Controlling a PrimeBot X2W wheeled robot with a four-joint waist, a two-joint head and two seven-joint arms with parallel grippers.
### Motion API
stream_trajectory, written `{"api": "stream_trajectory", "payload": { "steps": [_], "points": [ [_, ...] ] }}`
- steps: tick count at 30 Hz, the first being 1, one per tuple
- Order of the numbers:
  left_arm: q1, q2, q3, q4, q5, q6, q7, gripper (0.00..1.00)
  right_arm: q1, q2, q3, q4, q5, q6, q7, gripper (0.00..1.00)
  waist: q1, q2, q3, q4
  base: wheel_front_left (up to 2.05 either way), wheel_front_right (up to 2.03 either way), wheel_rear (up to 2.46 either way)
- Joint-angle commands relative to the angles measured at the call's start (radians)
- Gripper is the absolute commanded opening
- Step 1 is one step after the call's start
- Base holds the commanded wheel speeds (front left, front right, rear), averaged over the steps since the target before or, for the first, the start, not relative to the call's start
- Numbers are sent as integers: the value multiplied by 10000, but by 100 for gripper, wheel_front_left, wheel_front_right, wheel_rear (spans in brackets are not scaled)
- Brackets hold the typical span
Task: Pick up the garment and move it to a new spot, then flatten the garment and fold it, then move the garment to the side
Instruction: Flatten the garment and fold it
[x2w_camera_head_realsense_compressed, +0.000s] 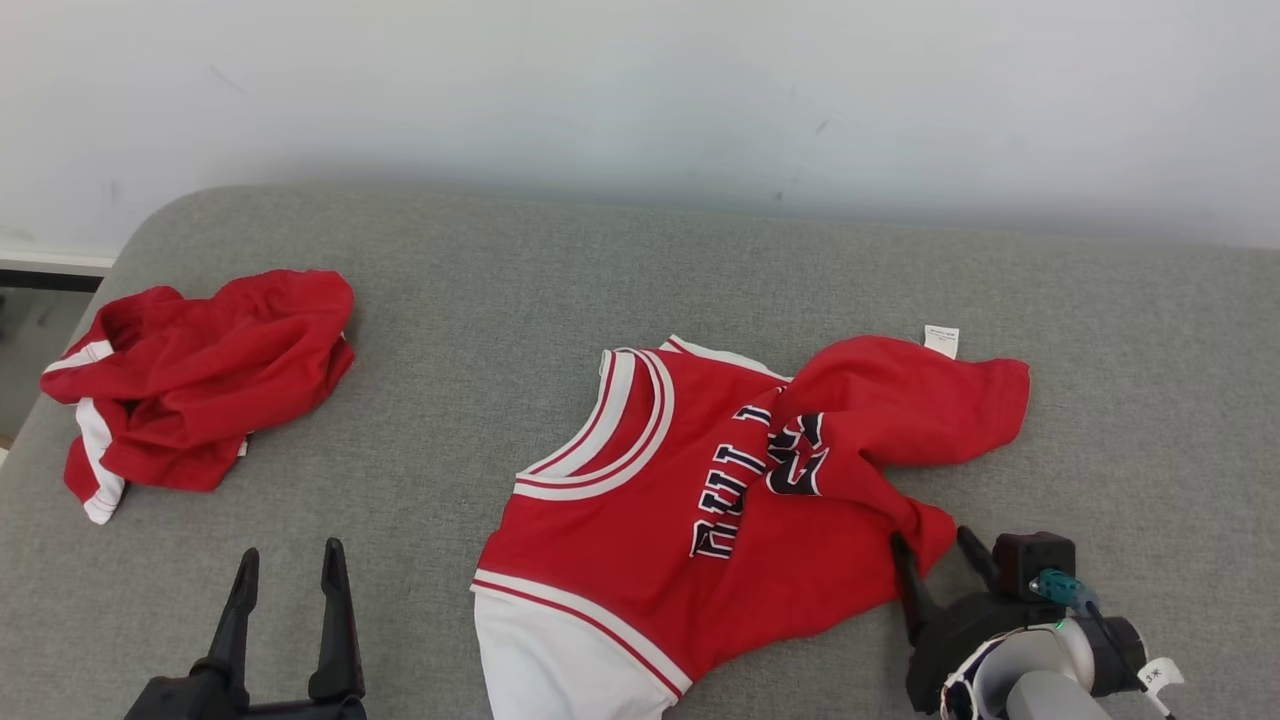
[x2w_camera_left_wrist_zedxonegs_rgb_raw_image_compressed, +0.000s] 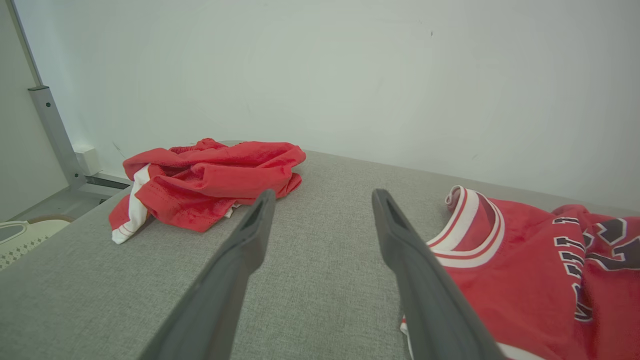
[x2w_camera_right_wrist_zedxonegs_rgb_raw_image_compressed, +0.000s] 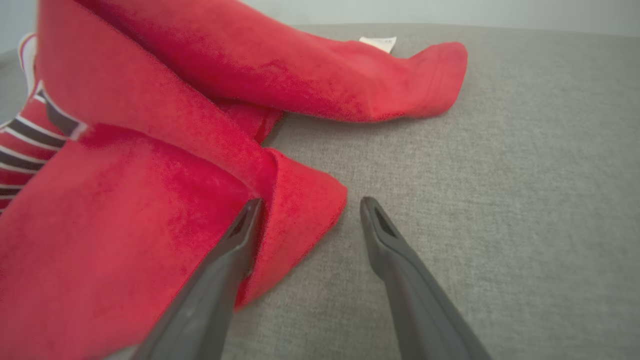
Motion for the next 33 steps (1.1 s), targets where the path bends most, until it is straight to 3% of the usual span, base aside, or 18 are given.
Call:
{"api": "stream_trajectory", "payload": {
  "steps": [1,2,3,4,11,19,25,26,30,31,32,33],
  "points": [
    [-124,-5,8,26,113,-18,-30,100,-88,83,16,151,105,30,-9,100,0,0,-22,33,0,0,0],
    [-112,-5,13,46,139,-32,-30,100,-176,126,52,334,208,30,-21,70,0,0,-56,49,0,0,0],
    [-83,-4,33,55,161,-47,-32,100,-265,173,140,460,335,30,-68,21,0,0,-86,50,0,0,0],
    [-35,-2,73,58,166,-61,-30,100,-339,213,214,506,467,30,-153,0,0,0,-127,34,0,0,0],
    [340,-5,96,129,223,-111,-30,100,43,259,515,26,1290,30,-469,0,0,0,-479,-108,0,0,0],
    [590,-2,-61,138,9,8,-30,100,2508,245,547,-2875,2116,31,-364,0,0,0,-725,-470,0,0,0],
    [581,-4,-104,72,-60,23,-32,100,4339,283,803,-5715,2474,31,1067,0,0,0,-570,-781,0,0,0],
    [581,-4,-104,72,-60,23,-32,100,4339,283,803,-5715,2474,31,1067,0,0,0,-570,-781,0,0,0],
    [537,-4,-45,98,-76,22,-30,100,5395,277,643,-7007,2593,31,2832,0,0,0,-524,-952,0,0,0],
    [513,-5,-33,125,-74,18,-30,100,5538,274,504,-7211,2463,31,3130,18,0,0,-513,-976,0,0,0],
    [501,-7,-63,123,-83,40,-30,100,5660,283,403,-7422,2109,31,3350,47,0,0,-510,-988,0,0,0],
    [512,-5,-108,100,-94,97,-30,100,5747,288,254,-7648,2094,31,3417,100,0,0,-510,-1002,0,0,0]
  ]
}}
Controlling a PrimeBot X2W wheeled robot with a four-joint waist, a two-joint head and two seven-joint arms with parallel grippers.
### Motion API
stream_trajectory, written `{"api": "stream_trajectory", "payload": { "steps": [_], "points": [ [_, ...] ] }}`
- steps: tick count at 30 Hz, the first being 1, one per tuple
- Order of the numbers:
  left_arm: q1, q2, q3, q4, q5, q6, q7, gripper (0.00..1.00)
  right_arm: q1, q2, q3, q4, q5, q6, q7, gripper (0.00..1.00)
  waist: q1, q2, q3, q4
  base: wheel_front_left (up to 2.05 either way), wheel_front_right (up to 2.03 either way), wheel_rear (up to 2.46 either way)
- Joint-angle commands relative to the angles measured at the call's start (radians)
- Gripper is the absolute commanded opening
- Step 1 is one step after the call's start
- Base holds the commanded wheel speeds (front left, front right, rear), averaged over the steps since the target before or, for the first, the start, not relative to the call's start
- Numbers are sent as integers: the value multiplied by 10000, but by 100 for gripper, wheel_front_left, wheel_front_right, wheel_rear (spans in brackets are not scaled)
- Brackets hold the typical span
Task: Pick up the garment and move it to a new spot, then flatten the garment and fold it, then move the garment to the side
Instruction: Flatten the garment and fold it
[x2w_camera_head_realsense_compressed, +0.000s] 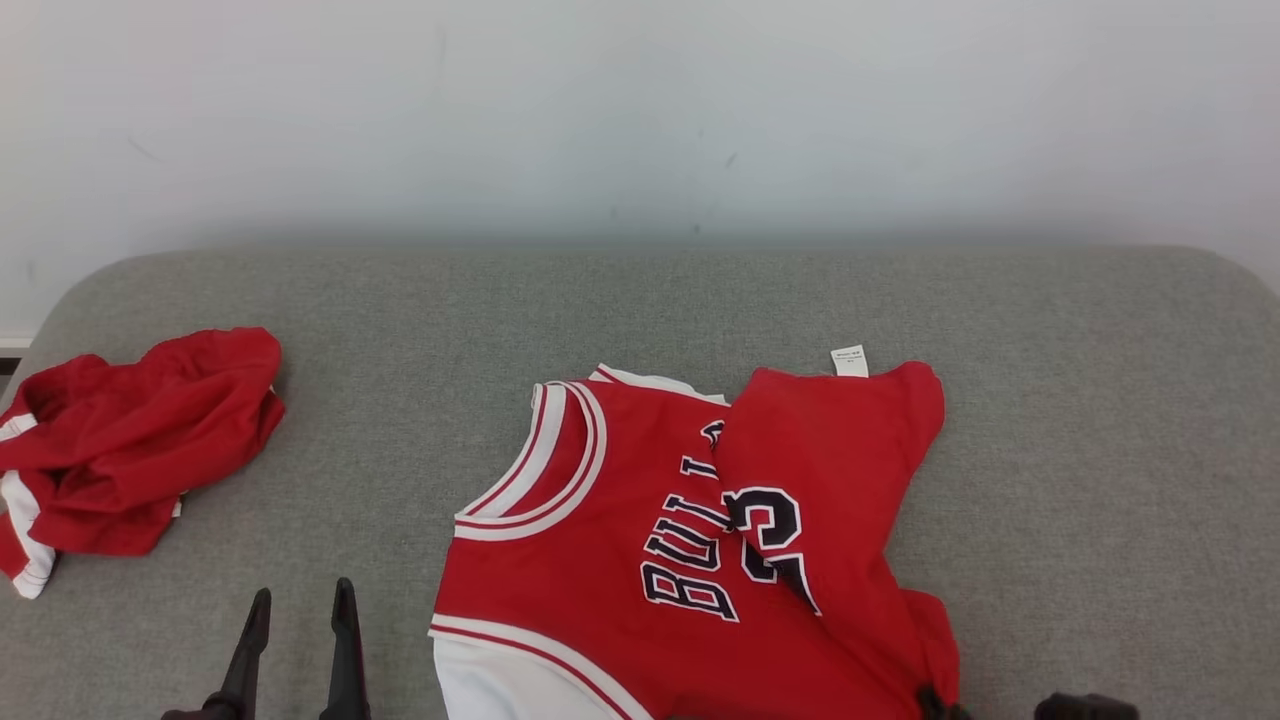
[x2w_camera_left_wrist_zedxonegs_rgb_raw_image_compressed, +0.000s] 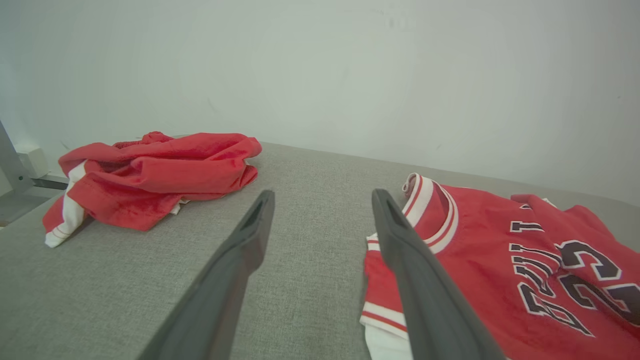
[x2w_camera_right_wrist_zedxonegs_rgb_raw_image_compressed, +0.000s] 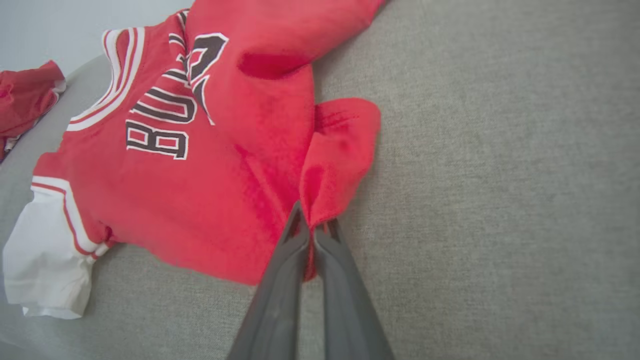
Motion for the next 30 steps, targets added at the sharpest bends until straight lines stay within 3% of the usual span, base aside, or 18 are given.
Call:
{"api": "stream_trajectory", "payload": {
  "steps": [1,7,13,18,30],
  "points": [
    [14,-1,-7,-30,-17,50,-30,100,61,2,-138,-274,154,31,13,100,0,0,7,-28,0,0,0],
    [81,1,-15,-88,-4,70,-30,100,162,4,-735,-1408,313,31,-358,100,0,0,-29,-26,0,0,0],
    [90,-1,47,-81,54,27,-30,100,-304,4,-1283,-1400,95,31,-510,100,0,0,-10,42,0,0,0],
    [95,-2,1,-174,69,126,-30,100,-1196,-83,-1444,-63,-1190,31,-681,100,0,0,35,89,0,0,0],
    [-208,-1,212,-29,221,-53,-30,100,-3133,-47,-1517,4460,-1635,31,-1491,100,0,0,150,623,0,0,0]
  ]
}}
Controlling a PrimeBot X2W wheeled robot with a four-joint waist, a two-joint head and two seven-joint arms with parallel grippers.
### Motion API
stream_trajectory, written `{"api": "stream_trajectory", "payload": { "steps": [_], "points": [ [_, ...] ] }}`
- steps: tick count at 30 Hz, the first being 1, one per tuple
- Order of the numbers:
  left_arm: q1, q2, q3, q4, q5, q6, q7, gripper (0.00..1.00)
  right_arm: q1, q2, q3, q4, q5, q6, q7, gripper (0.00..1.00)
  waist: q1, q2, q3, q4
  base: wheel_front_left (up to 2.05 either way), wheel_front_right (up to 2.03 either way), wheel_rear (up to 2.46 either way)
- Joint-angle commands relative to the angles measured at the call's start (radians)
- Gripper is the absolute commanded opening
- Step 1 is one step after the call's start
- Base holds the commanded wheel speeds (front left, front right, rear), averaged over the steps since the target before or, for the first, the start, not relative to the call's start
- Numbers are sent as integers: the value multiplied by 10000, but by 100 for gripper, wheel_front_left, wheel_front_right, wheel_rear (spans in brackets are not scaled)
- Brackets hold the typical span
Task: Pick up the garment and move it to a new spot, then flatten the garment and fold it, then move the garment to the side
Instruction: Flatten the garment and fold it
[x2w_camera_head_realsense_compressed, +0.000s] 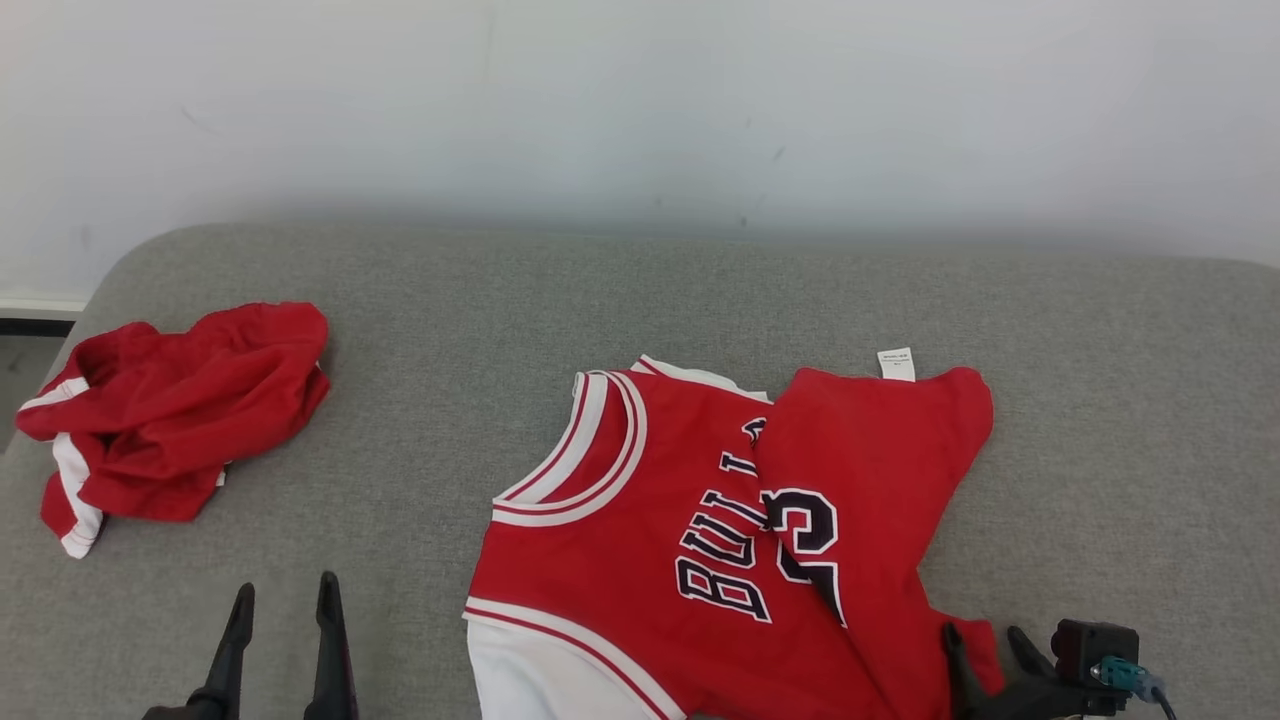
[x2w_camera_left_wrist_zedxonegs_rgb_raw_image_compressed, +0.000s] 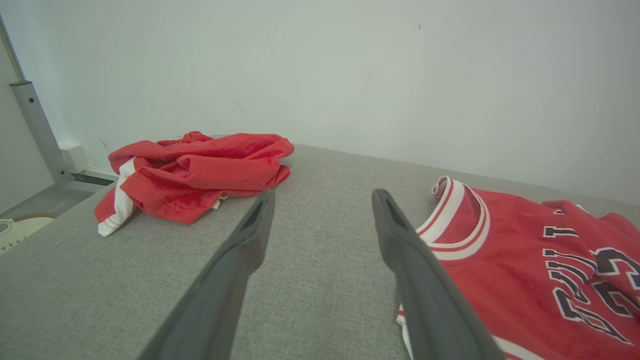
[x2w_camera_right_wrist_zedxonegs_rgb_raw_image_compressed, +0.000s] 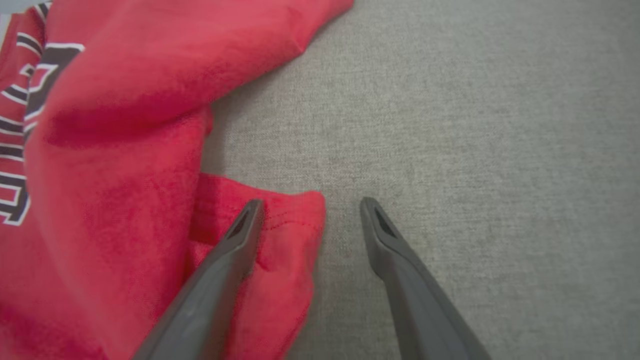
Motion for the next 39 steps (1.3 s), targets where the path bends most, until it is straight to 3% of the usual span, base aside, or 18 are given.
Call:
{"api": "stream_trajectory", "payload": {
  "steps": [1,2,3,4,5,10,19,24,32,39],
  "points": [
    [-104,7,53,-25,96,-31,-32,100,-183,16,109,336,149,31,-129,100,-1,0,33,109,0,0,0],
    [-86,2,79,-37,94,-35,-32,100,-220,31,192,591,216,31,-141,100,-1,0,44,121,0,0,0],
    [-66,2,108,-50,85,-39,-32,100,-299,51,294,818,310,31,-157,65,-1,0,59,120,0,0,0],
    [-66,2,108,-50,85,-39,-32,100,-299,51,294,818,310,31,-157,65,-1,0,59,120,0,0,0],
    [-30,4,161,-71,61,-41,-32,100,-488,77,446,1114,530,31,-363,0,-1,0,92,93,0,0,0],
    [-47,4,192,-67,34,-10,-32,100,-989,8,247,1285,735,31,-1121,0,-1,0,136,-12,0,0,0],
    [39,4,127,-85,-87,48,-32,100,-662,-708,-1607,420,419,28,-2213,0,-1,0,52,-237,0,0,0],
    [114,5,54,-51,-163,76,-32,100,-207,-435,-2070,-521,251,28,-2111,0,-1,0,1,-371,0,0,0],
    [-39,7,-109,23,-210,104,-32,100,-766,-81,-1176,-1753,362,28,-1462,0,-1,0,-11,-373,0,0,0],
    [-154,3,-309,116,-196,28,-32,100,-2277,9,-296,-280,-132,28,-1367,0,-1,0,58,-15,0,0,0]
  ]
}}
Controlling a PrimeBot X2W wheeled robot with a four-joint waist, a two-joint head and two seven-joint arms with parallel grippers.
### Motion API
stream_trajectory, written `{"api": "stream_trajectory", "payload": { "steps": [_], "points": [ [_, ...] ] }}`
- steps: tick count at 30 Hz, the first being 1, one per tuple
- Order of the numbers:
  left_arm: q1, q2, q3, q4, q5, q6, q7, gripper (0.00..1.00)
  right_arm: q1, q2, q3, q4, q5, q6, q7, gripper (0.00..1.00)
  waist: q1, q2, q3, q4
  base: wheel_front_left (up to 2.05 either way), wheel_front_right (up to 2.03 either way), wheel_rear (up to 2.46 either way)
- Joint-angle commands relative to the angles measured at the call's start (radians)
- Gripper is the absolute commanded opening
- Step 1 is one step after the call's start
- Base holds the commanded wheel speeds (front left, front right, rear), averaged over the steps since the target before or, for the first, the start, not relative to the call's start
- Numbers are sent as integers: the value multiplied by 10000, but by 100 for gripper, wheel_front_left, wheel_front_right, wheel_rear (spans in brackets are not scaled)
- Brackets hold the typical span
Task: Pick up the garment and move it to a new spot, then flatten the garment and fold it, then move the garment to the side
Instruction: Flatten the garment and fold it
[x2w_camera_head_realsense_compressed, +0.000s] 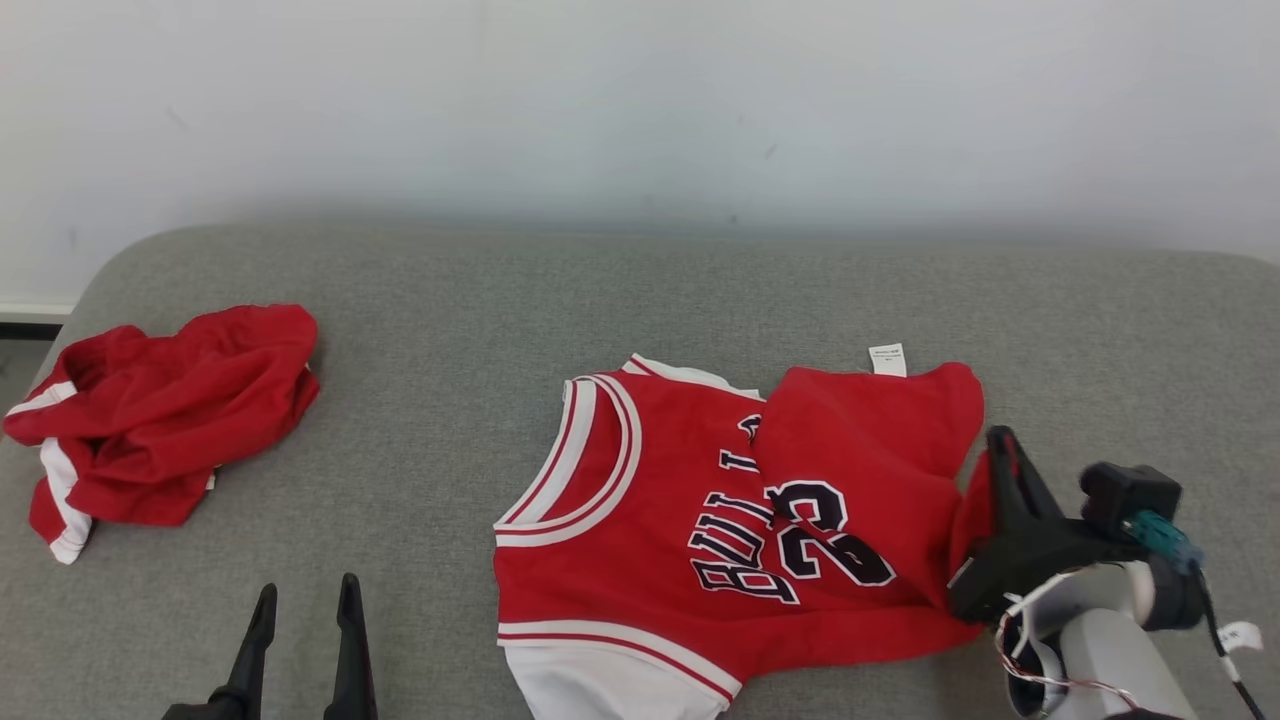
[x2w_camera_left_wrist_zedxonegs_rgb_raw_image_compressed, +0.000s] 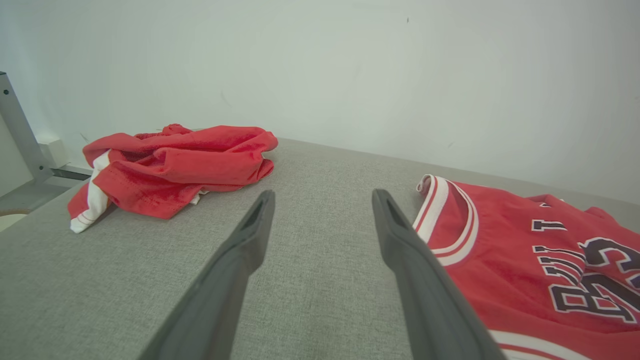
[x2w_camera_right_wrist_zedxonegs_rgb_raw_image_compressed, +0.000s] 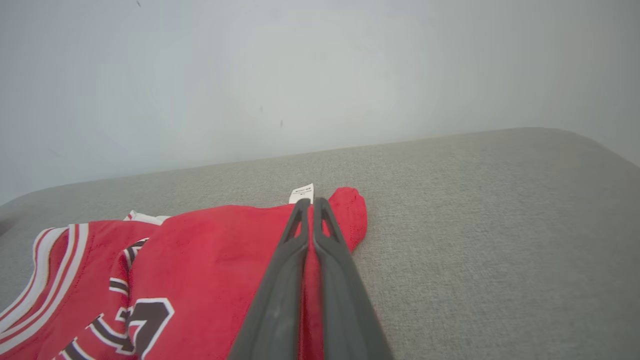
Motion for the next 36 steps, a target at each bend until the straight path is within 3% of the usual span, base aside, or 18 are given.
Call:
{"api": "stream_trajectory", "payload": {
  "steps": [1,2,3,4,8,12,17,23,30,36],
  "points": [
    [-155,4,-45,56,-18,-11,-34,100,-380,39,141,612,-125,24,-145,0,-1,0,37,163,0,0,0],
    [-154,7,-51,73,-10,-21,-34,100,-543,47,219,937,-177,24,-238,5,-1,0,41,203,0,0,0],
    [-135,5,-58,89,4,-31,-34,100,-715,52,291,1228,-140,24,-383,78,-1,0,43,245,0,0,0],
    [-116,7,-61,106,21,-43,-32,100,-852,58,337,1485,-19,24,-523,100,-1,0,41,277,0,0,0],
    [-66,5,27,104,78,-70,-32,100,-978,77,465,1995,561,24,-1029,100,-1,0,26,276,0,0,0],
    [0,5,103,71,104,-62,-32,100,-636,46,563,1642,775,24,-1215,100,-1,0,14,190,0,0,0],
    [71,7,184,43,119,-32,-32,100,505,-284,54,-272,933,24,-1266,100,-1,0,-66,17,0,0,0],
    [104,5,235,-163,127,7,-32,100,2201,-249,-737,-2386,1089,24,-1273,100,-1,0,-4,-259,0,0,0],
    [6,5,126,-182,89,12,-33,100,3352,-116,-1134,-2593,661,24,-1029,100,-1,0,88,-297,0,0,0],
    [-36,5,35,-92,21,-8,-33,100,3409,17,-1004,-2457,516,24,-967,100,-1,0,166,-243,0,0,0]
  ]
}}
